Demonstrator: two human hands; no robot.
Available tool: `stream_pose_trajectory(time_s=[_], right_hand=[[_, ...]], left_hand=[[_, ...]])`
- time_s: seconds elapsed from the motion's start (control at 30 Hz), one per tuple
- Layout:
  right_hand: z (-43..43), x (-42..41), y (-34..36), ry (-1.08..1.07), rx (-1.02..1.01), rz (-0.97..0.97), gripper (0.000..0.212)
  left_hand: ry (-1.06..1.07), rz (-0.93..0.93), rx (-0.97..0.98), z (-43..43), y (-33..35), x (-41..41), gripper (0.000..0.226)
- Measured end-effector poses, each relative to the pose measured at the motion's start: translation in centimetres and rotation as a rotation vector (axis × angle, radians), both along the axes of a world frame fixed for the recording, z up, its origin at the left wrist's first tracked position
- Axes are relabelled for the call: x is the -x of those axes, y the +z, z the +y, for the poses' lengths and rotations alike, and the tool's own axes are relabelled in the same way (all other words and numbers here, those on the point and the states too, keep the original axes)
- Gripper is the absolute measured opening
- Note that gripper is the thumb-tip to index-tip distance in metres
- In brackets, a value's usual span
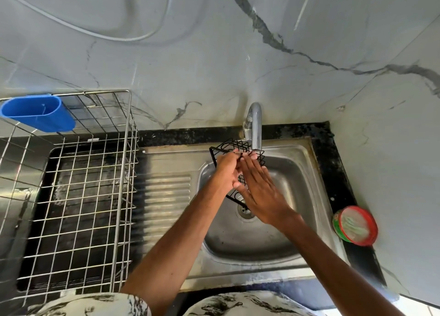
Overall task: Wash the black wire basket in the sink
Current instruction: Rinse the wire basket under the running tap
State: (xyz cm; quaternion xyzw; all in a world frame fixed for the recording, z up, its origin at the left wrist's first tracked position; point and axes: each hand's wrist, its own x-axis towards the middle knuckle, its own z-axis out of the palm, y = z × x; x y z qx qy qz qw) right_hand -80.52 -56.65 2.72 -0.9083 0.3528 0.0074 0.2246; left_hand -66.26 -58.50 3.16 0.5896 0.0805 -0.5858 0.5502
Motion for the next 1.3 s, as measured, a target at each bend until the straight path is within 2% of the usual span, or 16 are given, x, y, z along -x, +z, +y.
stream_pose_trajectory(time_s=[0.2, 0.3, 0.47, 0.57, 0.73, 0.9, 1.0, 1.13, 1.2, 1.3], right_hand=[[-2.6, -0.5, -0.7, -0.099, -0.058, 0.003, 0.085], [-4.4, -0.8, -0.7, -0.123, -0.148, 0.052, 0.082], [-7.2, -2.2, -0.3, -0.127, -0.301, 0.133, 0.059], [-8.4, -3.5, 0.4, -0.142, -0.51, 0.082, 0.05], [-9.8, -4.9, 1.1, -0.122, -0.691, 0.035, 0.071], [-10.5, -4.7, -0.5, -0.444, -0.919, -0.201, 0.071], [-10.6, -2.9, -1.2, -0.471, -1.062, -0.216, 0.068], [-10.8, -1.4, -1.8, -0.524, -1.16, -0.246, 0.078], [-11.0, -1.0, -2.9, -0.543, -1.179, -0.288, 0.078], [-9.8, -1.2, -0.9, -0.576, -1.179, -0.361, 0.072]], left_hand=[[0.018, 0.029, 0.012, 1.1, 0.5, -0.1, 0.016], [-0.019, 0.0, 0.01, 1.8, 0.3, 0.0, 0.017], [-0.102, -0.074, 0.028, 2.9, 0.3, 0.5, 0.021], [-0.151, -0.139, 0.047, 3.4, 0.3, 0.3, 0.016], [-0.304, -0.196, 0.205, 5.2, 0.9, -0.6, 0.016], [-0.393, -0.199, 0.305, 6.2, 0.9, -1.4, 0.028], [-0.431, -0.199, 0.308, 6.7, 0.8, -2.2, 0.029], [-0.511, -0.19, 0.34, 7.4, 0.7, -2.7, 0.028], [-0.563, -0.19, 0.367, 7.6, 0.7, -3.1, 0.028], [-0.638, -0.195, 0.385, 8.0, 0.8, -3.9, 0.03]])
